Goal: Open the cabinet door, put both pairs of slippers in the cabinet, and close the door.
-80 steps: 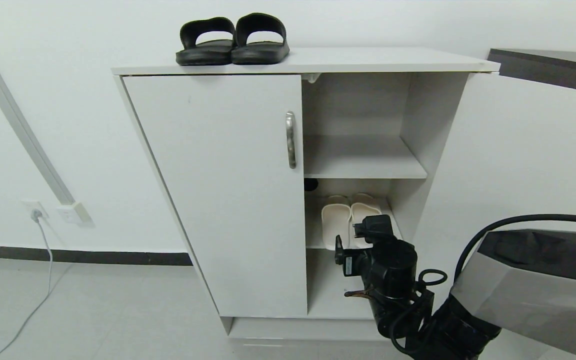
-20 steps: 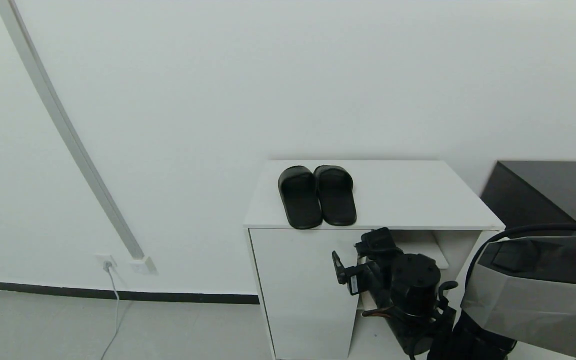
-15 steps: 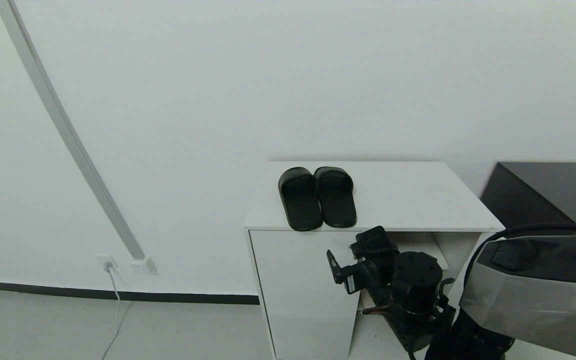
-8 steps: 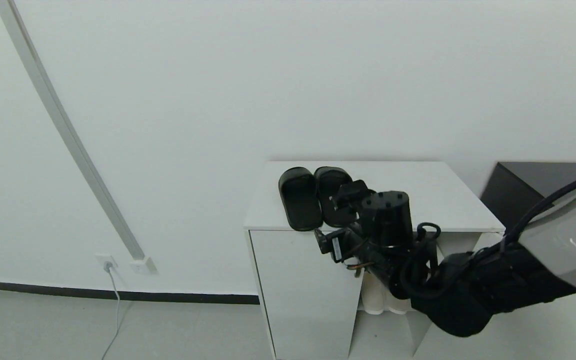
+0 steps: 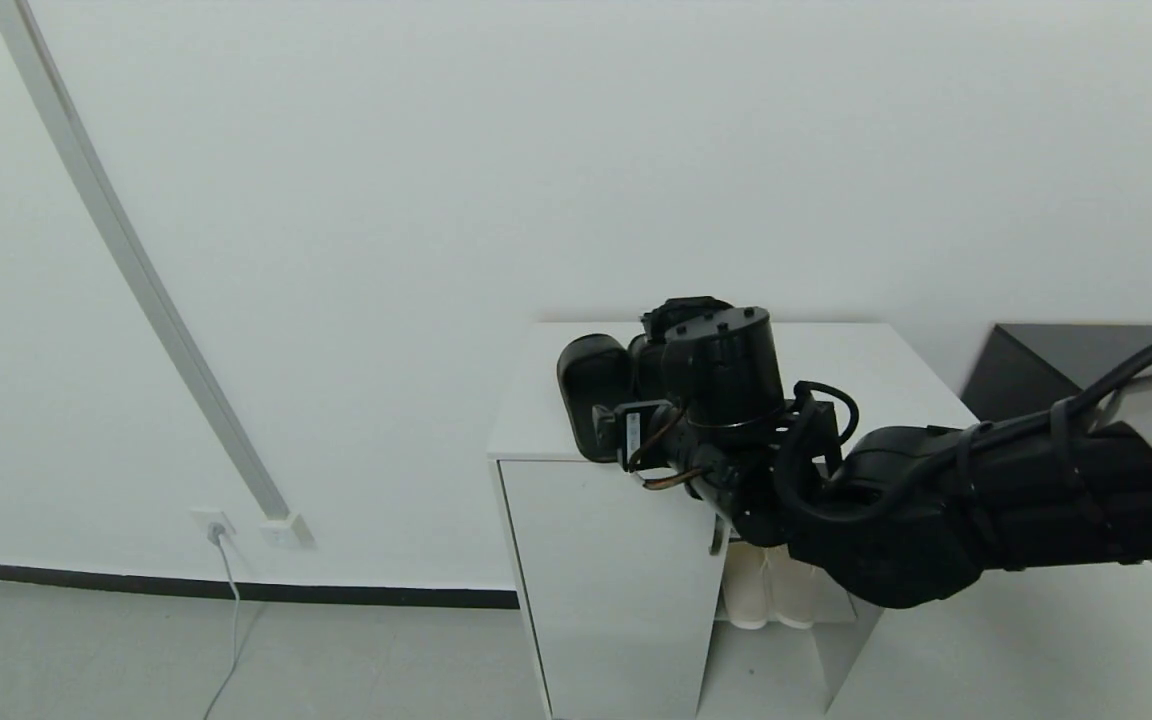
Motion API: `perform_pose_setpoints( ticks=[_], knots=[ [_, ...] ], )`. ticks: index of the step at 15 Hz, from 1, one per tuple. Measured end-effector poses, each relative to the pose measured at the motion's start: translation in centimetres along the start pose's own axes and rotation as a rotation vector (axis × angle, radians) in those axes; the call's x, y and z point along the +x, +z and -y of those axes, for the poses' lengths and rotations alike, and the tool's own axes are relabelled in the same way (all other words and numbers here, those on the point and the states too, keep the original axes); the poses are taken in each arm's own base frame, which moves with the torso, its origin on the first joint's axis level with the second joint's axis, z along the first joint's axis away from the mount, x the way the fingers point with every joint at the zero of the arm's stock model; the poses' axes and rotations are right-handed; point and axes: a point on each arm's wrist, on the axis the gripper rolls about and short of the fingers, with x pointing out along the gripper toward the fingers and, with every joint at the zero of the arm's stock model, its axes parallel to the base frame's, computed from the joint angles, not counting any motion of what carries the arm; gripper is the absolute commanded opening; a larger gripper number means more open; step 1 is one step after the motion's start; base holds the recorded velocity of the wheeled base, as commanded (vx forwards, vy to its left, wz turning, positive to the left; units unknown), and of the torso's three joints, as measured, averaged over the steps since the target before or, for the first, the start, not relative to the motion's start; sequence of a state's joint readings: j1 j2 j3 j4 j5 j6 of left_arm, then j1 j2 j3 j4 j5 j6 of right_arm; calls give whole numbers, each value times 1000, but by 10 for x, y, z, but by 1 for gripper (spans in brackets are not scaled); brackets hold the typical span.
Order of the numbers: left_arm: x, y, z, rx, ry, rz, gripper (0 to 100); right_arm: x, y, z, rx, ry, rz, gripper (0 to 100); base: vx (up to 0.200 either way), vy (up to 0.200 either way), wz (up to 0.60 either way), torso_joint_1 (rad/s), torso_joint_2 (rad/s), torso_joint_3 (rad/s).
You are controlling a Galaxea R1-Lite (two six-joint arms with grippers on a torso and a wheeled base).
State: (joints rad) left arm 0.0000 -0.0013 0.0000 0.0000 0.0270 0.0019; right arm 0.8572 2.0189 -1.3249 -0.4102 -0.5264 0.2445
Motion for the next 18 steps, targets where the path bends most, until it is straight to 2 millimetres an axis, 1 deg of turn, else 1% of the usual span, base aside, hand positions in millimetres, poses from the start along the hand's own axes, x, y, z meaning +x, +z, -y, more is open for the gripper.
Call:
perform_pose_setpoints(
  ticks=[3,6,9,13,15,18],
  knots=[
    [0,0,0,0,0,0,0,3,-11,-7,-15,-21,-14,100,0,0,0,0,0,0],
    [0,0,0,0,-1,0,0,9,-21,-8,-17,-44,-10,100,0,0,0,0,0,0],
    [0,0,0,0,-1,0,0,13,-29,-7,-26,-50,-23,100,200,0,0,-4,-4,2],
    [0,0,0,0,-2,0,0,20,-32,-3,-24,-64,-22,100,200,0,0,7,4,4],
    [0,0,0,-1,-1,0,0,22,-35,-5,-25,-60,-23,100,200,0,0,7,0,5],
    [0,0,0,-1,-1,0,0,32,-39,-4,-20,-69,-11,100,0,0,0,0,0,0]
  ],
)
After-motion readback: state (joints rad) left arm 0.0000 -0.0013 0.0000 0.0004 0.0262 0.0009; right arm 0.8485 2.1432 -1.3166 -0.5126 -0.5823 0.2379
